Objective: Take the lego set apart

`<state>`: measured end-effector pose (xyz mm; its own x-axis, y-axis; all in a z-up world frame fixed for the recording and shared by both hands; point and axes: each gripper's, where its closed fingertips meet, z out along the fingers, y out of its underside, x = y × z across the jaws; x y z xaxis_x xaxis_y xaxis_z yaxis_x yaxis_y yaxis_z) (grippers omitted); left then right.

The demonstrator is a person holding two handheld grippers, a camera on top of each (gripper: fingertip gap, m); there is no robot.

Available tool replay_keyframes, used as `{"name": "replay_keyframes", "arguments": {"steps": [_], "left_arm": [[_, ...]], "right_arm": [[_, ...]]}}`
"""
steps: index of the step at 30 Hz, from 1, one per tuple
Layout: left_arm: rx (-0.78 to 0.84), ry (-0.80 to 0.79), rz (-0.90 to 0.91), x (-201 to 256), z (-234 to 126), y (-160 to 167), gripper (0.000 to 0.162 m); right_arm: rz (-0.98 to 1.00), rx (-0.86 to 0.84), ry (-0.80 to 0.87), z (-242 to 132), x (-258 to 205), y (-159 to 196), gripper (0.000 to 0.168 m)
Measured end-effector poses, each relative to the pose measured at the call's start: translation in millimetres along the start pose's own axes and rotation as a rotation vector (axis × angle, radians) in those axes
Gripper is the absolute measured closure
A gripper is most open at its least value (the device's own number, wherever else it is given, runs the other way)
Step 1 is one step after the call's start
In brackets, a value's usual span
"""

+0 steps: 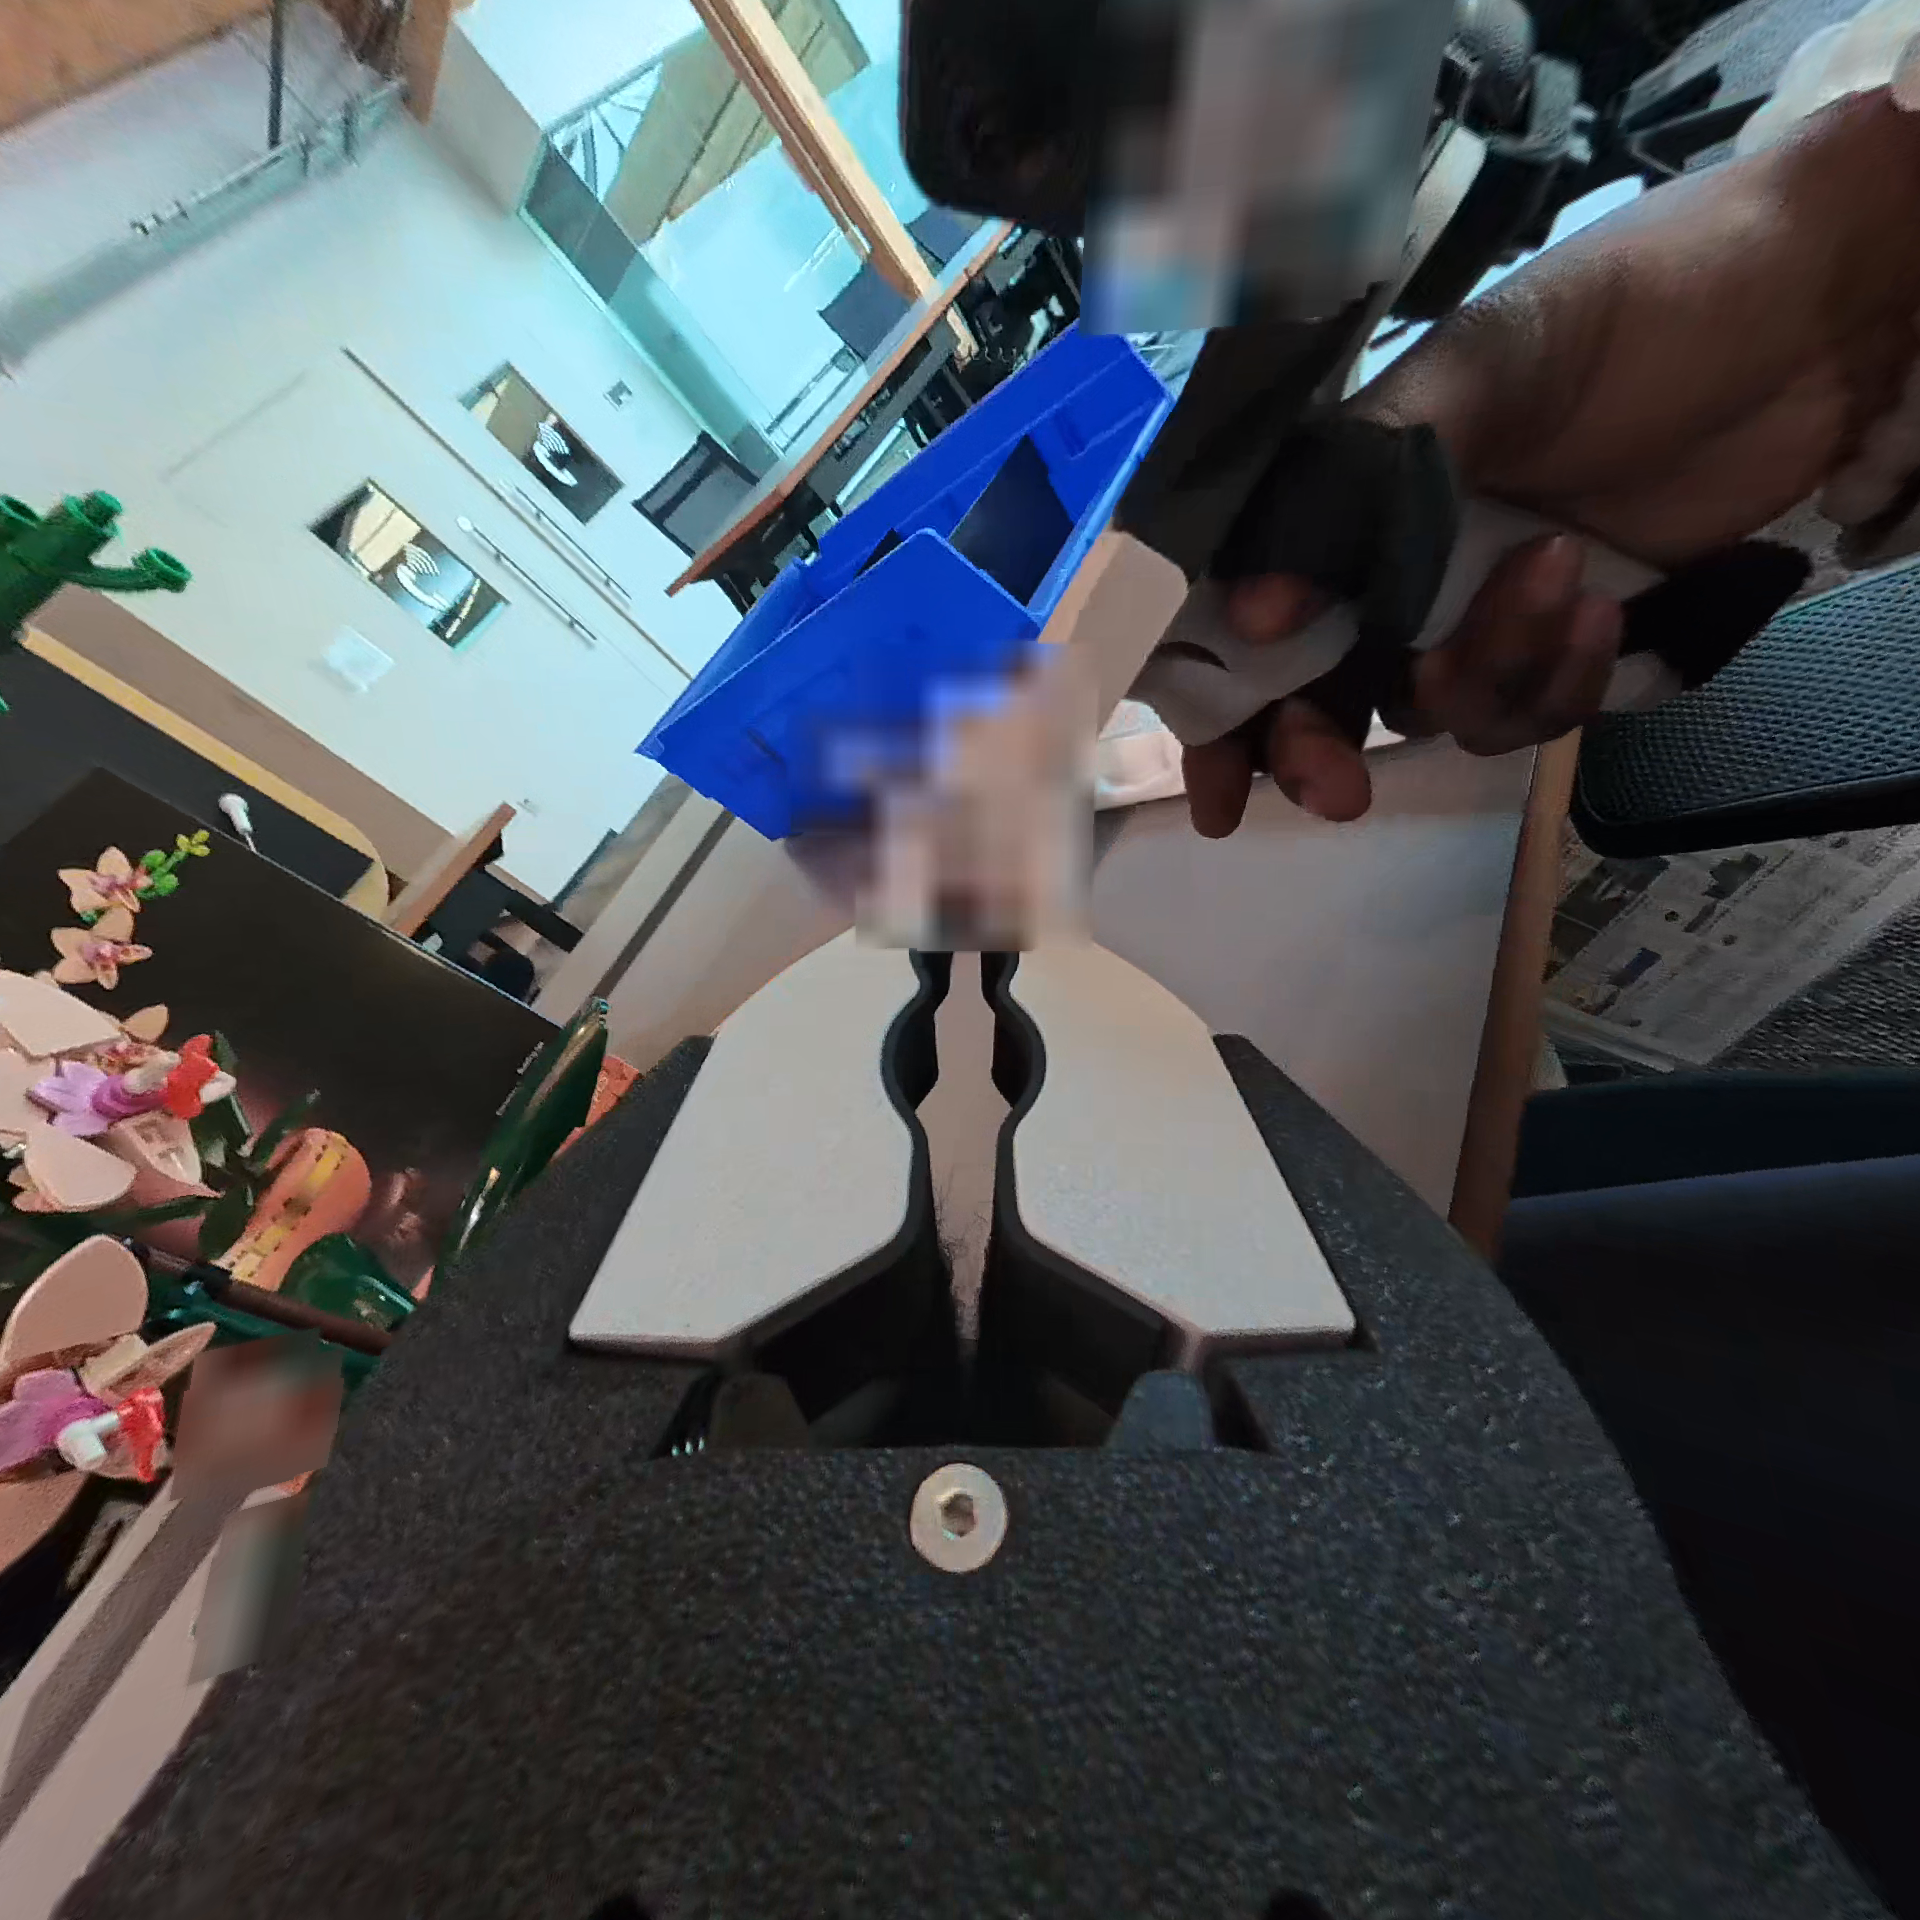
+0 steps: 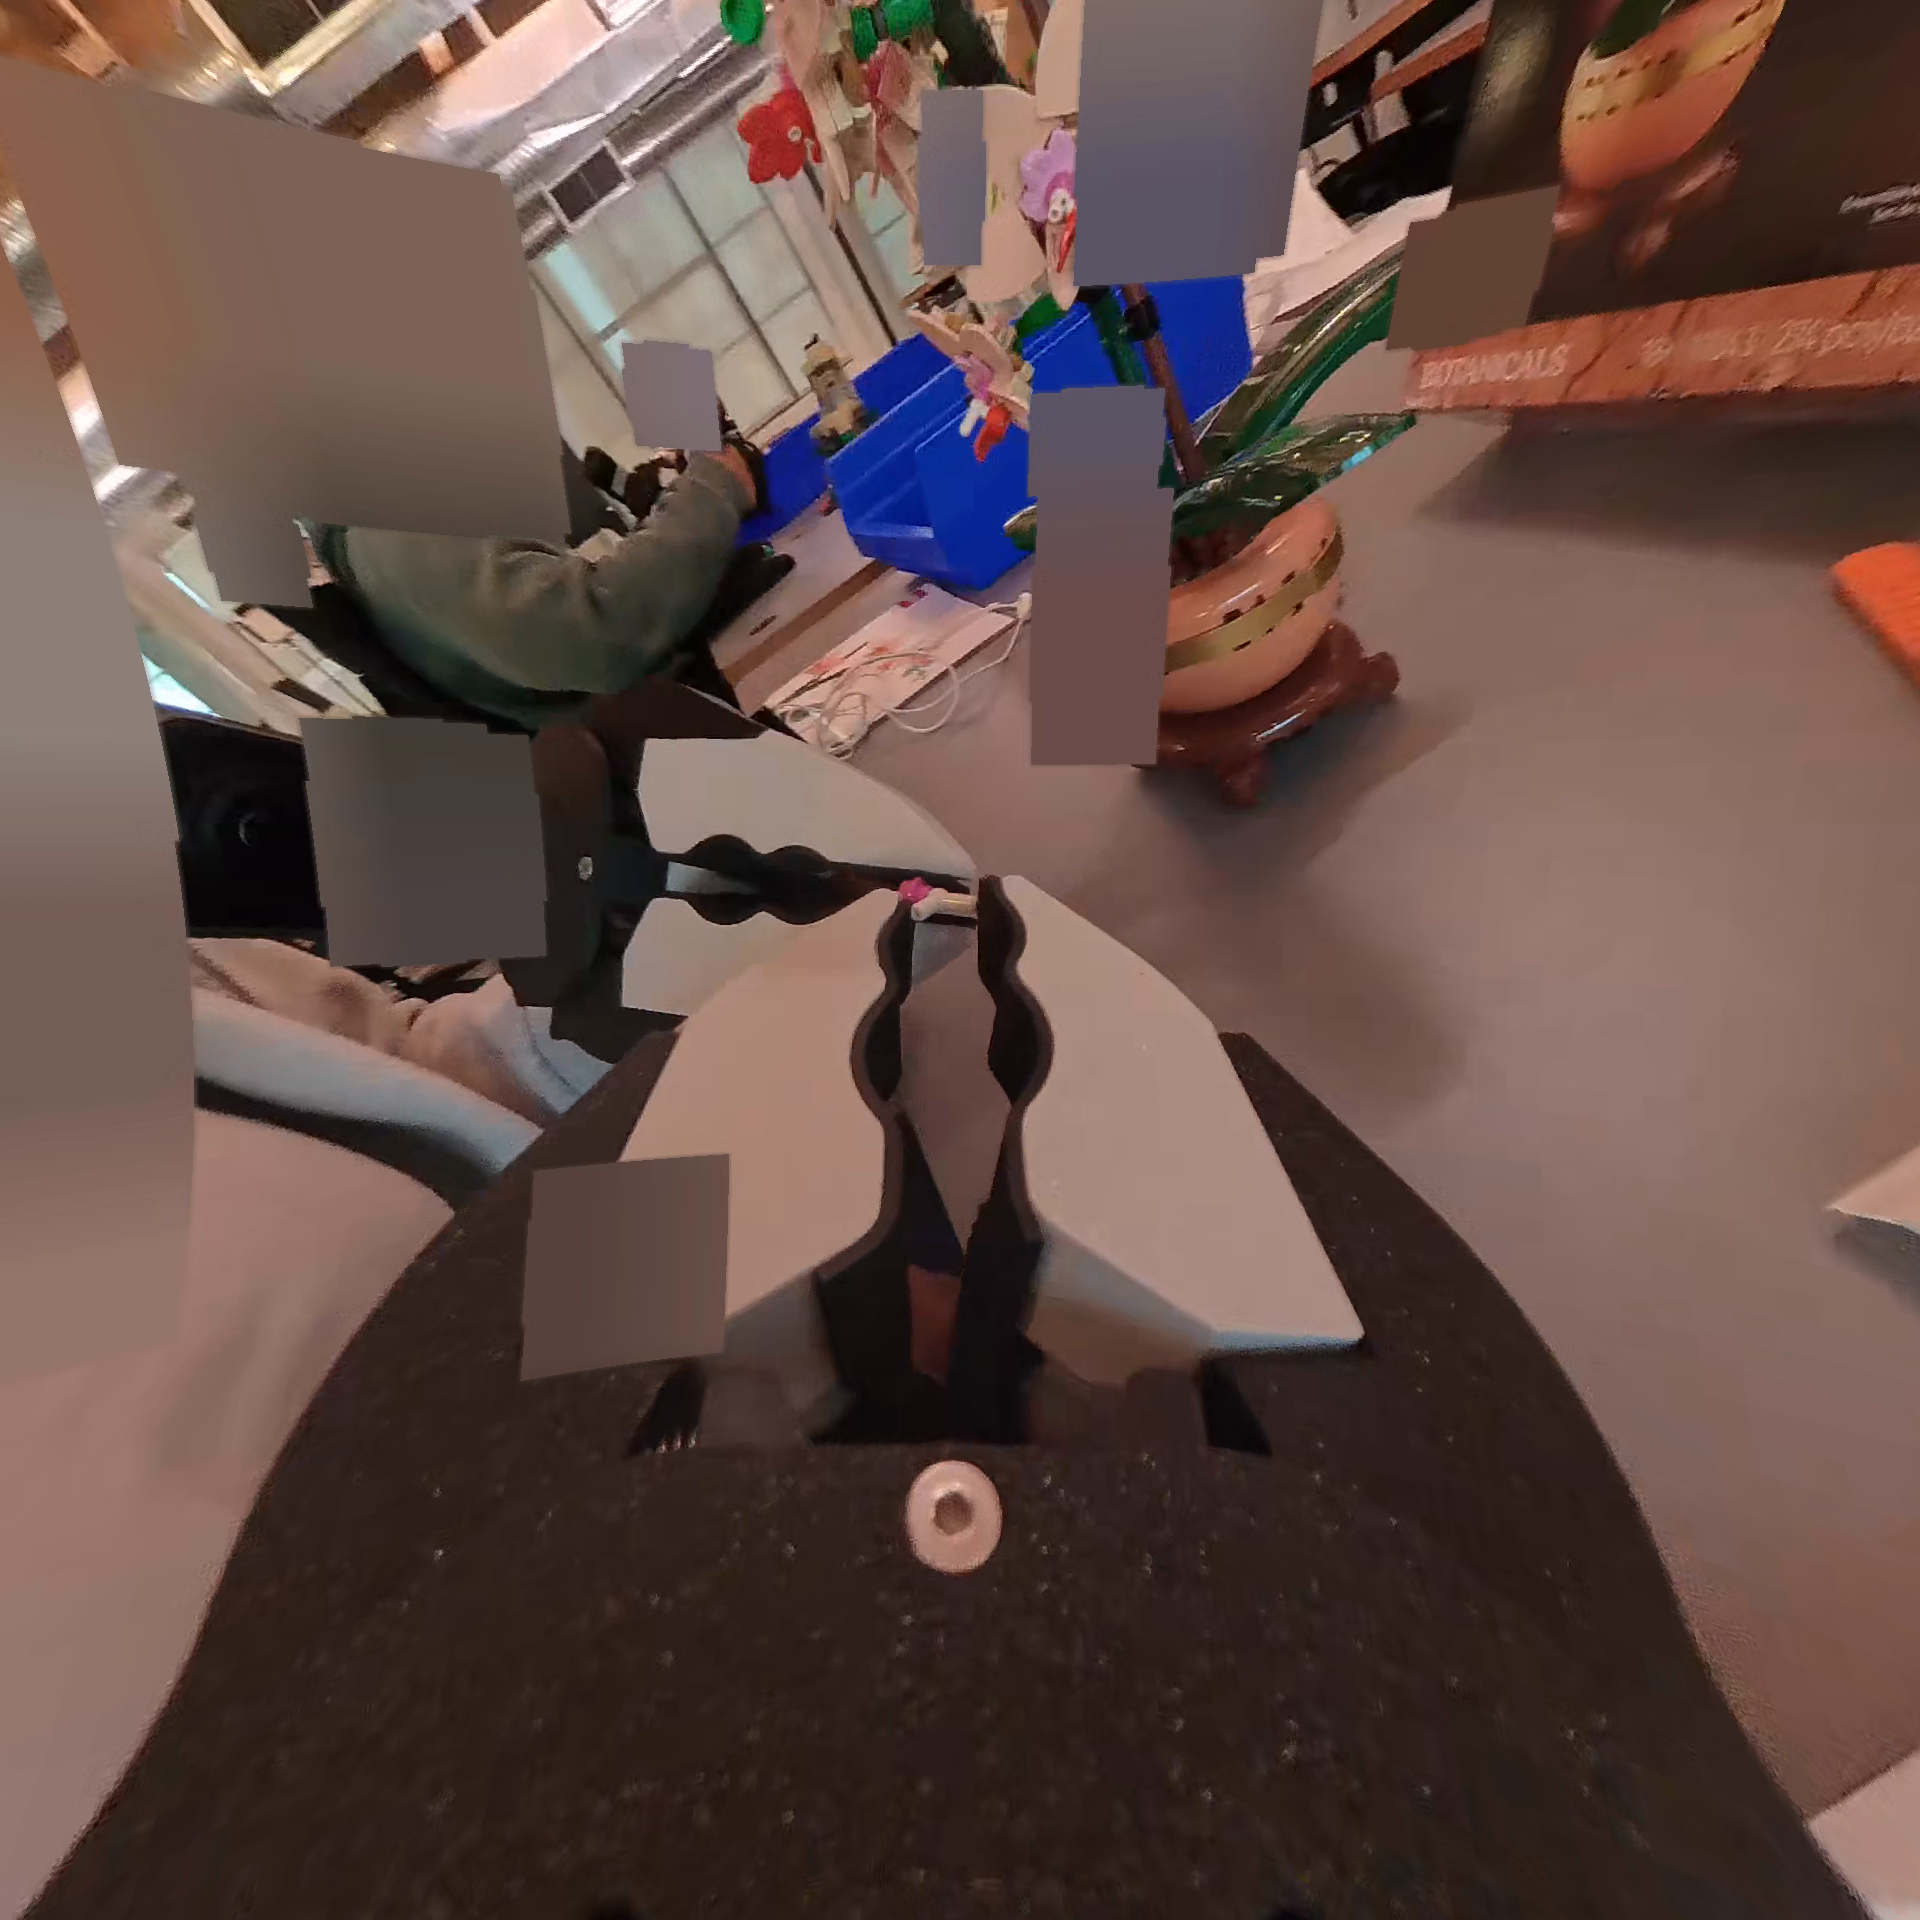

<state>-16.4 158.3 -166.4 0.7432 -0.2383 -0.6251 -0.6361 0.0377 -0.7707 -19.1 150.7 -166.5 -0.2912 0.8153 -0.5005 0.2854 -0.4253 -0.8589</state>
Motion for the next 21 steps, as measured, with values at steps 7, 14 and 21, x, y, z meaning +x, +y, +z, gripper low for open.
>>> {"name": "replay_keyframes", "arguments": {"steps": [7, 14, 21], "left_arm": [[0.06, 0.035, 0.038, 4, -2, -4, 0.156], [0.034, 0.015, 0.085, 5, 0, 2, 0.155], [0.014, -0.044, 0.25, 7, -1, 7, 0.157]], "right_arm": [[-0.08, -0.021, -0.034, -3, -4, 3, 0.158], [-0.171, -0.063, 0.075, 0, 1, 5, 0.159], [-0.275, -0.165, 0.173, 0, 4, 9, 0.159]]}}
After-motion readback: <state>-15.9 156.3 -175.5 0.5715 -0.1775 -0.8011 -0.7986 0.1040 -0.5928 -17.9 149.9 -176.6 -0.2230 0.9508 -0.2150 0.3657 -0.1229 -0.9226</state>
